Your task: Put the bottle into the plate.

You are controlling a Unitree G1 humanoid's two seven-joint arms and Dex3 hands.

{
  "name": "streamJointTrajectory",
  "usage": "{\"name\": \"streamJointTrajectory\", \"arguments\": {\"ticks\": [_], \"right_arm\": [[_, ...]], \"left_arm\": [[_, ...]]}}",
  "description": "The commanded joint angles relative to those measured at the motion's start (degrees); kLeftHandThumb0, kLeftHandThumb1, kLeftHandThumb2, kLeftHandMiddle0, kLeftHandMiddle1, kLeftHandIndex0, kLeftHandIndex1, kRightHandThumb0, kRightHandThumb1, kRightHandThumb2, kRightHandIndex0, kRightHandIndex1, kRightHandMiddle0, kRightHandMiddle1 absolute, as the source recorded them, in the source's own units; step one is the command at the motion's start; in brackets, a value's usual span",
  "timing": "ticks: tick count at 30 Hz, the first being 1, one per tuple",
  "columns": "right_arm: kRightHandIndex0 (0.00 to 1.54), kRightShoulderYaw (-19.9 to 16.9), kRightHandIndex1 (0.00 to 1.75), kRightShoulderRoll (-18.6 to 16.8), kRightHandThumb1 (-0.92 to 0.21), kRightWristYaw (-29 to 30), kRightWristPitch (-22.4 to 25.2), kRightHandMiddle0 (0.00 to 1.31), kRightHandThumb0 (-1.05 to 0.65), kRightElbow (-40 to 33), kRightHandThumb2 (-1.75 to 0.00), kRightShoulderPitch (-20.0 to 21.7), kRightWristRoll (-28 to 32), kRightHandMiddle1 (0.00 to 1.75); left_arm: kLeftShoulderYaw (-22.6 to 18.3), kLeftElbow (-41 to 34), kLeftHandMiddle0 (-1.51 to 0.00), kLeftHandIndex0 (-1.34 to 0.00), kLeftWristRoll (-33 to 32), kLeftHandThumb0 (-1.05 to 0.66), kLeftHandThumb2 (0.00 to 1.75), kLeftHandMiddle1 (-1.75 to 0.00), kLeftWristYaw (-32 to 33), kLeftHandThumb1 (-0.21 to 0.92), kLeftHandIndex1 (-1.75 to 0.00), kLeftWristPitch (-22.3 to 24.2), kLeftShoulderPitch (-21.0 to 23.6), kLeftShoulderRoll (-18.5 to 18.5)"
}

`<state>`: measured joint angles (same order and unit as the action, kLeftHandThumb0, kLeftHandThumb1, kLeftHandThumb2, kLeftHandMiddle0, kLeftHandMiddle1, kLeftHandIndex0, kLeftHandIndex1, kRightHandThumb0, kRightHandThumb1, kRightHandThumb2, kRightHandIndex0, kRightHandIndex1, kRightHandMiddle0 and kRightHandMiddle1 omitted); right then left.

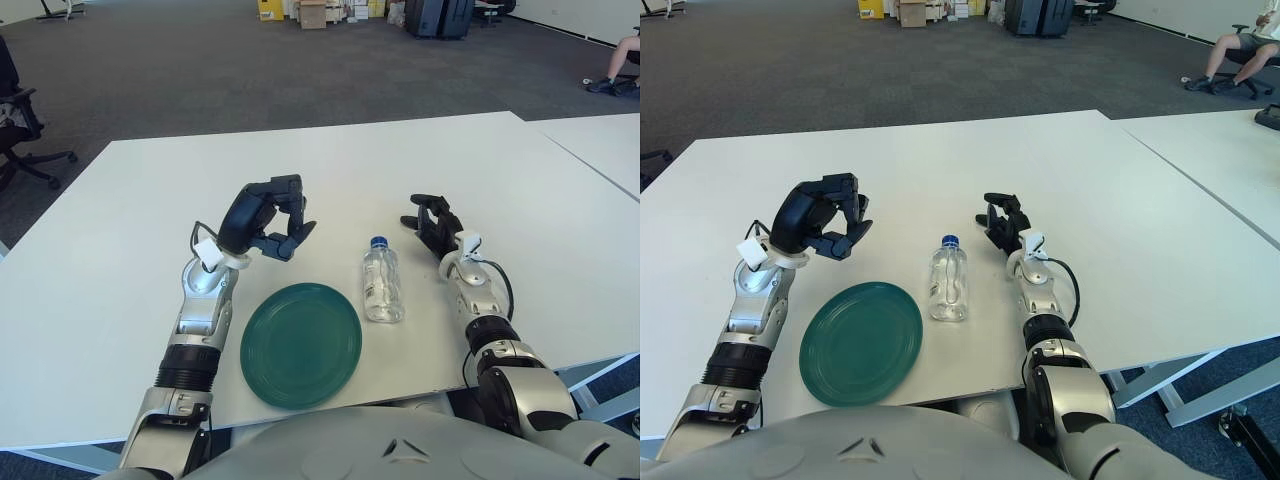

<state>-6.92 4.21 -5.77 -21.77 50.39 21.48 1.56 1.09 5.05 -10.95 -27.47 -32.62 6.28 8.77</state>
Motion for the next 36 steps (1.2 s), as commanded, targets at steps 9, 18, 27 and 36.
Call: {"name": "streamJointTrajectory", "arguments": {"ticks": [9,18,27,36], "right_arm": [[0.37,0.3,0.8,-0.6,-0.92,1.1,1.3,0.0,-0.6,-0.8,-0.73,-0.4,0.2,1.15],[0.37,0.4,0.81,-0.6,-0.92,1.0,1.4,0.0,-0.59,-1.3,-0.73,-0.7,0.4,1.15],[0.34,1.6,0.76,1.1,-0.92,1.1,3.6,0.0,-0.6,-6.2,-0.74,-1.4,-1.2,1.04],[0.35,2.7,0.74,3.0,-0.92,3.6,4.3,0.0,-0.6,-7.3,-0.71,1.2,-4.1,0.98]], "left_arm": [[-1.6,1.6,-1.24,-1.01,0.7,-0.33,1.01,-1.75,2.4,0.38,-1.75,-1.4,0.6,-0.5],[-3.4,0.7,-1.24,-1.01,6.6,-0.33,0.97,-1.75,10.0,0.38,-1.75,0.5,-1.2,-1.6],[-5.4,-3.2,-1.21,-0.95,9.1,-0.27,0.92,-1.75,20.8,0.35,-1.75,7.3,-2.9,-6.3],[-9.0,-0.7,-0.97,-0.53,6.4,-0.4,1.05,-1.75,31.4,0.48,-1.75,11.5,-1.2,-13.8]]}}
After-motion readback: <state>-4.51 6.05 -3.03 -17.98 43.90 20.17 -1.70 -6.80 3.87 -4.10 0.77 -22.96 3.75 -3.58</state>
